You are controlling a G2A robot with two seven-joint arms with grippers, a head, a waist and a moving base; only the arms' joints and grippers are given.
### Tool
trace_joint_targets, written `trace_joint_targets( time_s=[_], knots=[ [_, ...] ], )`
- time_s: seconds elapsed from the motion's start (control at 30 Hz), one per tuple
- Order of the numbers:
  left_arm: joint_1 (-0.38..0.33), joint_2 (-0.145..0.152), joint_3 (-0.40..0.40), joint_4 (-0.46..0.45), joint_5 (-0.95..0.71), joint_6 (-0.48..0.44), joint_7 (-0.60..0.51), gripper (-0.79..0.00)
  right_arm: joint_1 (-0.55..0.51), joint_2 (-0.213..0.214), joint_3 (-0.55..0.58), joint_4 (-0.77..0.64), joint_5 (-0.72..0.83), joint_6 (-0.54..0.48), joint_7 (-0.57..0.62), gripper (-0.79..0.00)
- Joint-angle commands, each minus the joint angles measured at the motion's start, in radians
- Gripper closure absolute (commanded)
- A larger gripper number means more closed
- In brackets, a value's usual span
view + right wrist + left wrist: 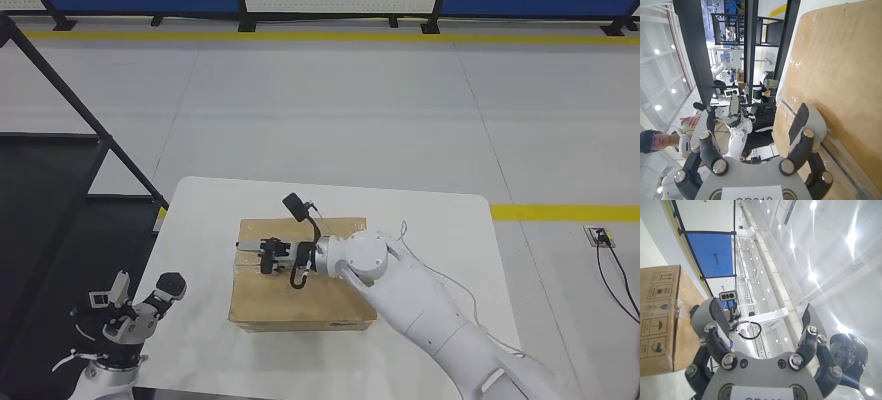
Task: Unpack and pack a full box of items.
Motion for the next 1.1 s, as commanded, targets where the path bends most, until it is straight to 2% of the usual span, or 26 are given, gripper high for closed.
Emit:
trace_joint_targets(
  time_s=[0.0, 0.17, 0.53, 0.67, 1.07],
  knots=[
    [-0.005, 0.000, 0.004, 0.001, 0.004, 0.007, -0.003, -0.785, -0.014, 0.011, 0.020, -0.019, -0.022, -0.013, -0.004, -0.785],
    [-0.023, 0.000, 0.019, -0.004, 0.024, 0.026, -0.007, -0.785, -0.074, 0.058, 0.097, -0.110, -0.102, 0.000, -0.022, -0.785],
    [-0.057, -0.003, 0.060, -0.020, 0.074, 0.053, 0.005, -0.785, -0.318, 0.178, 0.338, -0.459, -0.282, 0.154, -0.014, -0.785],
    [-0.066, -0.003, 0.071, -0.026, 0.085, 0.061, 0.007, -0.785, -0.379, 0.202, 0.396, -0.533, -0.349, 0.222, -0.029, -0.785],
    [-0.078, -0.004, 0.091, -0.031, 0.111, 0.068, 0.015, -0.785, -0.585, 0.257, 0.549, -0.793, -0.543, 0.281, -0.116, -0.785]
  ],
)
